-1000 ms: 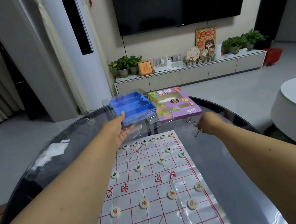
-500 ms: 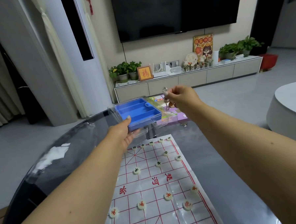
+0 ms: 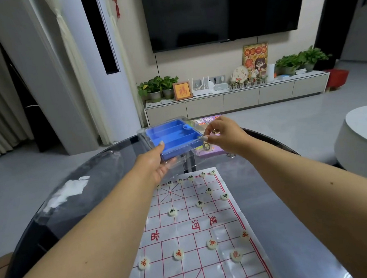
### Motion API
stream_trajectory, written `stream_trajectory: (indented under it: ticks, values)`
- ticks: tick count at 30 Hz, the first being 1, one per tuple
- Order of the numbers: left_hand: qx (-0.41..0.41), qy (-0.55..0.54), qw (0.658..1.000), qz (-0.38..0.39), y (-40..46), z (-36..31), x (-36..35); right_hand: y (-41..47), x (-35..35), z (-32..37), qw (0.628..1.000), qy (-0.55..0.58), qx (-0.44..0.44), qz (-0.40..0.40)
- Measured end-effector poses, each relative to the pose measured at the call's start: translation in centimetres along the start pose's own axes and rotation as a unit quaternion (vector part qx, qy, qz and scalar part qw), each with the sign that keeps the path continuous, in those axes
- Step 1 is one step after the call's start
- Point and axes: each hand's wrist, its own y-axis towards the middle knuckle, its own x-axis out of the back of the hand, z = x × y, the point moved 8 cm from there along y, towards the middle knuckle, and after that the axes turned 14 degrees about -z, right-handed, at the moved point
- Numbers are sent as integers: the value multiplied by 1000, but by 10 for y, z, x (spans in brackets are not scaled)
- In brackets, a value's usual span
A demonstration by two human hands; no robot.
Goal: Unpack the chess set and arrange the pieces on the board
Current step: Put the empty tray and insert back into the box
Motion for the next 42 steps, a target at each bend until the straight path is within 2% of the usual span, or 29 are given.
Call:
stream_trajectory:
  ticks: [2, 5, 6, 8, 10, 12, 16, 19, 23, 28, 31, 33, 37, 40, 42]
  values:
    - [1, -6, 1000, 3, 1, 1, 0, 1, 4, -3, 999, 46, -17, -17]
    - [8, -13, 1000, 5, 4, 2, 1, 3, 24, -33, 978, 127, -125, -103]
    - [9, -16, 1000, 7, 6, 2, 1, 2, 27, -51, 974, 111, -164, -115]
    - [5, -20, 1000, 9, 10, 2, 2, -2, 19, -84, 976, 22, -205, -72]
    - [2, -26, 1000, 4, 16, 3, 4, -13, 1, -106, 976, -90, -197, 10]
    - [4, -33, 999, 3, 20, 5, 4, -22, -16, -117, 973, -151, -162, 63]
    - [4, -40, 999, -7, 26, 9, 7, -25, -35, -120, 961, -252, -64, 92]
    - [-3, -41, 999, -6, 30, 11, 8, -23, -35, -126, 943, -313, -65, 91]
    - [-4, -49, 999, -2, 32, 13, 8, -26, -24, -129, 947, -291, -123, 62]
    - [-6, -50, 999, -2, 31, 13, 6, -33, -18, -134, 942, -265, -185, 92]
    - [-4, -50, 999, -5, 27, 13, 5, -35, -14, -134, 945, -244, -202, 84]
    - [-2, -51, 999, -7, 25, 14, 5, -37, -8, -135, 954, -192, -222, 54]
    - [0, -39, 999, -16, 22, 13, 8, -34, 18, -130, 960, -67, -265, -60]
    - [7, -30, 999, -34, 21, 13, 12, -19, 43, -107, 960, -20, -248, -130]
    - [10, -27, 999, -43, 19, 13, 13, -9, 53, -81, 962, 24, -228, -148]
